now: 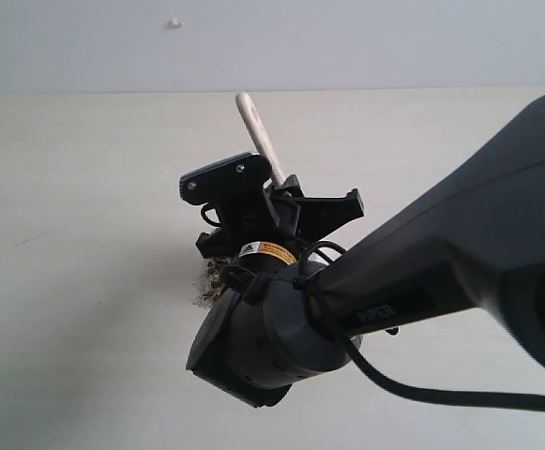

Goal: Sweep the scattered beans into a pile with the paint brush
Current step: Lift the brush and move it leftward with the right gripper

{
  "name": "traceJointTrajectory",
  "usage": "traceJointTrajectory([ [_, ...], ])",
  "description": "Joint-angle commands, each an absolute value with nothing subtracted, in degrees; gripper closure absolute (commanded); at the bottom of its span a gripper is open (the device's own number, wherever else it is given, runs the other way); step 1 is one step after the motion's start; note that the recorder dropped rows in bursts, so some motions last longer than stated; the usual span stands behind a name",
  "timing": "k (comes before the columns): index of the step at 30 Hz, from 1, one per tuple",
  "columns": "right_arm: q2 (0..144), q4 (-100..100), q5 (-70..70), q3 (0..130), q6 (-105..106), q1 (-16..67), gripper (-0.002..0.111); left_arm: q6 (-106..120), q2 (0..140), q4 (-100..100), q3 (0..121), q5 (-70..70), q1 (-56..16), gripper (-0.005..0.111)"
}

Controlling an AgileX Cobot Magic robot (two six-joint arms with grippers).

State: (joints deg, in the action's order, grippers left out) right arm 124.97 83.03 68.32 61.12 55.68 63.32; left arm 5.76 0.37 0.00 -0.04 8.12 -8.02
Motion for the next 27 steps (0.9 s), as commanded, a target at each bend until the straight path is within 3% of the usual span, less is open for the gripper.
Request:
traceJointTrajectory([
  [1, 124.8, 80.2, 68.0, 61.1, 53.6, 63.3, 0.108, 5.7, 0.0, 0.4, 0.0, 8.0, -8.0, 0.107],
  [17, 124.6, 87.7, 54.7, 71.1, 60.3, 63.3, 0.108, 5.7, 0.0, 0.4, 0.0, 8.0, -8.0, 0.107],
  [27, 120.4, 93.6, 68.2, 72.4, 69.5, 63.3, 0.108, 5.7, 0.0, 0.4, 0.0, 8.0, -8.0, 0.107],
])
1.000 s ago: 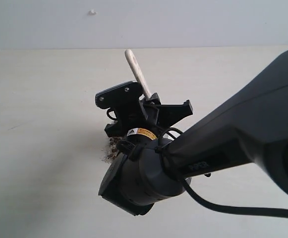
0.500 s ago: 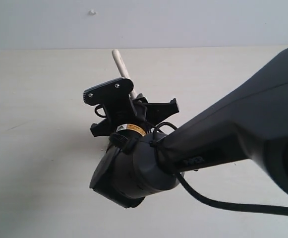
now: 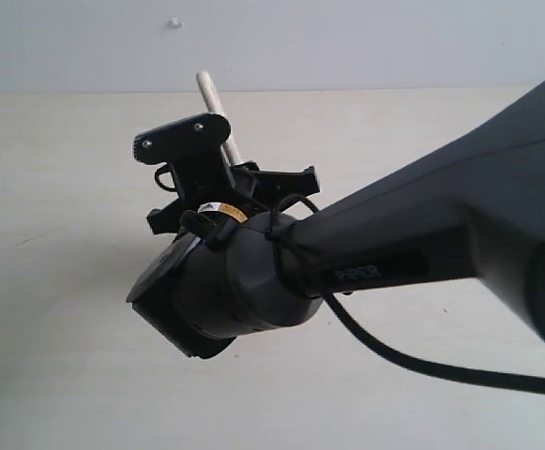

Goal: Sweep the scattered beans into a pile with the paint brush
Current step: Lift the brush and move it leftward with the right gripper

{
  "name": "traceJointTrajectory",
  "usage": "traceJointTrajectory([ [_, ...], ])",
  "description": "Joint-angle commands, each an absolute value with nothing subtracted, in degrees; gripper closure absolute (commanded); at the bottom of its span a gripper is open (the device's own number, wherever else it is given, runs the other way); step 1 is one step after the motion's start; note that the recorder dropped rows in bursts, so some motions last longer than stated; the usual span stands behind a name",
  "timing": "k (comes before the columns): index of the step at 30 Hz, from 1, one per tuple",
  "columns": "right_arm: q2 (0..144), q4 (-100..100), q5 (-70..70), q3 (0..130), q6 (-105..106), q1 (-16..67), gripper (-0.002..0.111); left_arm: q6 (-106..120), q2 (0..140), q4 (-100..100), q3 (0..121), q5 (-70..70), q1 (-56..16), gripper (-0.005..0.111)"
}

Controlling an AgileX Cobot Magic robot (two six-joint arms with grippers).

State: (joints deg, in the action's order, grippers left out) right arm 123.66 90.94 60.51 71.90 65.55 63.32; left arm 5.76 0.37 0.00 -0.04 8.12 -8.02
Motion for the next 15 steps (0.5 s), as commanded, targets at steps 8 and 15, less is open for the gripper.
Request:
traceJointTrajectory([
  [8, 119.1, 99.9, 65.4, 71.7, 79.7, 63.6, 0.108, 5.7, 0.0, 0.4, 0.0, 8.0, -8.0, 0.107],
  [15, 119.5, 99.9, 62.2, 70.6, 79.4, 66.0, 0.108, 5.7, 0.0, 0.4, 0.0, 8.0, -8.0, 0.107],
])
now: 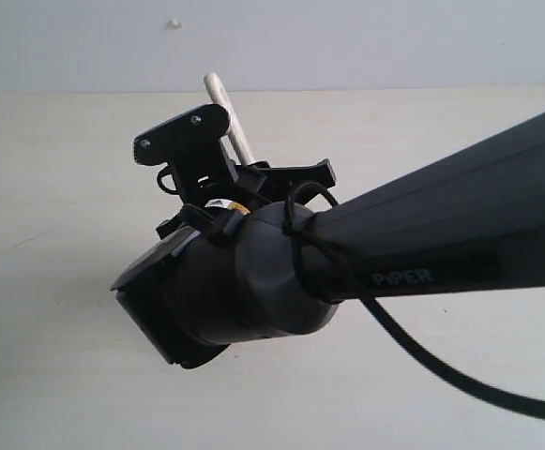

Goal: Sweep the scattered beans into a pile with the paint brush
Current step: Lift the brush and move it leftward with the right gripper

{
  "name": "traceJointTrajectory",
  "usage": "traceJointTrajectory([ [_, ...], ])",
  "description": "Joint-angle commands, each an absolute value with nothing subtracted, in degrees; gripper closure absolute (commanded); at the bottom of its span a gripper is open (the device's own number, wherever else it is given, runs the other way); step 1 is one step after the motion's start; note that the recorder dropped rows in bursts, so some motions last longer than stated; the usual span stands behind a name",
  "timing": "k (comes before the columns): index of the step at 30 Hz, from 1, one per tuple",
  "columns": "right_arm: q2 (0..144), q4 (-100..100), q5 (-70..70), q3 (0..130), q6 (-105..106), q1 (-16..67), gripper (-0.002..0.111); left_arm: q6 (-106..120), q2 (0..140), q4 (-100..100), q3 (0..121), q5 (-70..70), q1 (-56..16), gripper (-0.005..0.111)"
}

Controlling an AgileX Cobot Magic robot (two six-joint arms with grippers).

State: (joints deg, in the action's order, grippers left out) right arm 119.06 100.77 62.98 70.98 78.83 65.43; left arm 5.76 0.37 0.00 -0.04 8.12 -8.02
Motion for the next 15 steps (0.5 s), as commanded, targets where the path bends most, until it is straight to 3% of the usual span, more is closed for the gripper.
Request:
traceJointTrajectory([
  [1, 119.9, 99.9, 62.2, 70.6, 79.4, 66.0, 0.108, 5.7, 0.0, 0.4, 0.0, 8.0, -8.0, 0.107],
  [15, 121.0, 99.9, 59.5, 70.6, 82.9, 66.1, 0.108, 5.7, 0.0, 0.4, 0.0, 8.0, -8.0, 0.107],
])
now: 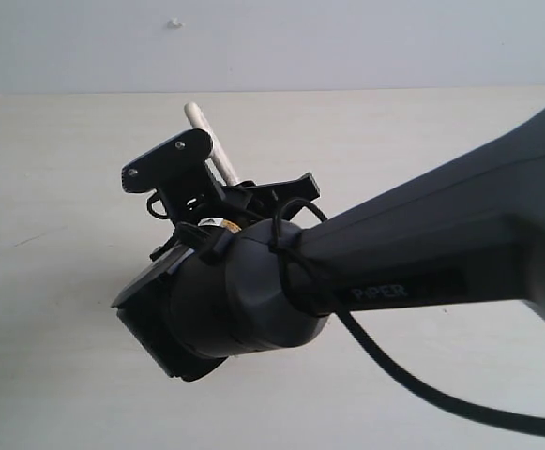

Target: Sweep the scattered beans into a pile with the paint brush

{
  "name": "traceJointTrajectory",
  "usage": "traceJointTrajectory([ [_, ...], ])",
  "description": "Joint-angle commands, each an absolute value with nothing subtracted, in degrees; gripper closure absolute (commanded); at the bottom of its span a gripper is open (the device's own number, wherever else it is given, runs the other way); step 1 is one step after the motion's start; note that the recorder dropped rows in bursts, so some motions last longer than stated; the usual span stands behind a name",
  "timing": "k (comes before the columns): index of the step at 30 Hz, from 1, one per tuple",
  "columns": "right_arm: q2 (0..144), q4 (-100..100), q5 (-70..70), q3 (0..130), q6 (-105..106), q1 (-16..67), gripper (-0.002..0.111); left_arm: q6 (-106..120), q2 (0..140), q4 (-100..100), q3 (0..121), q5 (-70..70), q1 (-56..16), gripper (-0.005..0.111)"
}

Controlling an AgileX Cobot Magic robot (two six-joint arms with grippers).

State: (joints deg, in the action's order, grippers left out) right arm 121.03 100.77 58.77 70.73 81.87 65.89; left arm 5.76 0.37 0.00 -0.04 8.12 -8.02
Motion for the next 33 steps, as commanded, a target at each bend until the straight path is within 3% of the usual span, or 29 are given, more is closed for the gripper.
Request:
traceJointTrajectory([
  [1, 121.0, 99.9, 59.7, 70.6, 83.7, 66.3, 0.108, 5.7, 0.0, 0.4, 0.0, 8.0, -8.0, 0.107],
  [4, 120.8, 99.9, 70.0, 70.6, 90.9, 66.3, 0.108, 5.7, 0.0, 0.4, 0.0, 8.0, -8.0, 0.107],
  [8, 120.8, 99.9, 70.0, 68.7, 90.5, 67.0, 0.108, 5.7, 0.0, 0.4, 0.0, 8.0, -8.0, 0.107],
  [22, 120.8, 99.9, 50.6, 64.5, 73.1, 67.6, 0.108, 5.7, 0.0, 0.4, 0.0, 8.0, -8.0, 0.107],
  [33, 120.8, 99.9, 49.5, 69.3, 66.1, 67.6, 0.108, 5.7, 0.0, 0.4, 0.0, 8.0, -8.0, 0.107],
])
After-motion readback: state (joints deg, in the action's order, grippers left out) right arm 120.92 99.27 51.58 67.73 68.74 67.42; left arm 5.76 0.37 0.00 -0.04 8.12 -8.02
